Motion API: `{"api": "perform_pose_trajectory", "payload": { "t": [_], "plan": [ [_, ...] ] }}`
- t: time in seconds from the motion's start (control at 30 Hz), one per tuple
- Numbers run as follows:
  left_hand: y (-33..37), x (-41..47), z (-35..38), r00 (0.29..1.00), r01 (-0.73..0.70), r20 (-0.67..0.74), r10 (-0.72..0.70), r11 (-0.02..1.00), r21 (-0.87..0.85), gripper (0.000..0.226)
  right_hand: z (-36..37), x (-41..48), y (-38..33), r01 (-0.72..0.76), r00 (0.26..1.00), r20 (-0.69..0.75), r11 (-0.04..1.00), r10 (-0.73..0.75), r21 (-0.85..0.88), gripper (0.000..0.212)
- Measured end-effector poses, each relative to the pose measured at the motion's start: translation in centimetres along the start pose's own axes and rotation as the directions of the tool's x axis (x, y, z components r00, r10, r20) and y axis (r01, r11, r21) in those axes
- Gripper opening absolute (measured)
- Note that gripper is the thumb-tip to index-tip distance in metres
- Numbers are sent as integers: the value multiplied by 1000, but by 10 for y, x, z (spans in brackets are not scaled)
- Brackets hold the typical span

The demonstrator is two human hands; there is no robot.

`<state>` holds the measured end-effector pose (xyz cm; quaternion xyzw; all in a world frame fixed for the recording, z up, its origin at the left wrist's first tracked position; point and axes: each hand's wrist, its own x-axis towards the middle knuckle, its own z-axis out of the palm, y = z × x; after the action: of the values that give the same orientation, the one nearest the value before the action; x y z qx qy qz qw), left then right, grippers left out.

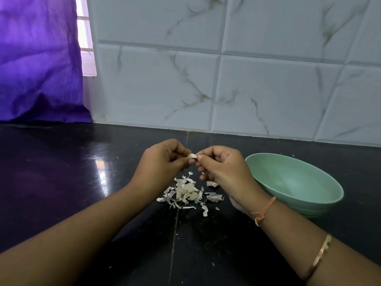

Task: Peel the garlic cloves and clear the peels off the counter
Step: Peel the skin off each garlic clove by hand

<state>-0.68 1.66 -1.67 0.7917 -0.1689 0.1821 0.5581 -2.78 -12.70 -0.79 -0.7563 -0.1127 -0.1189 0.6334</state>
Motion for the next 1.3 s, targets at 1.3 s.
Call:
{"api": "perform_pose_trajectory", "payload": {
  "t": [1.3],
  "plan": [
    [6,0,-3,984,-88,133,122,968,-235,17,1,0,-10,-380,923,171,756,344,532,20]
  ]
}}
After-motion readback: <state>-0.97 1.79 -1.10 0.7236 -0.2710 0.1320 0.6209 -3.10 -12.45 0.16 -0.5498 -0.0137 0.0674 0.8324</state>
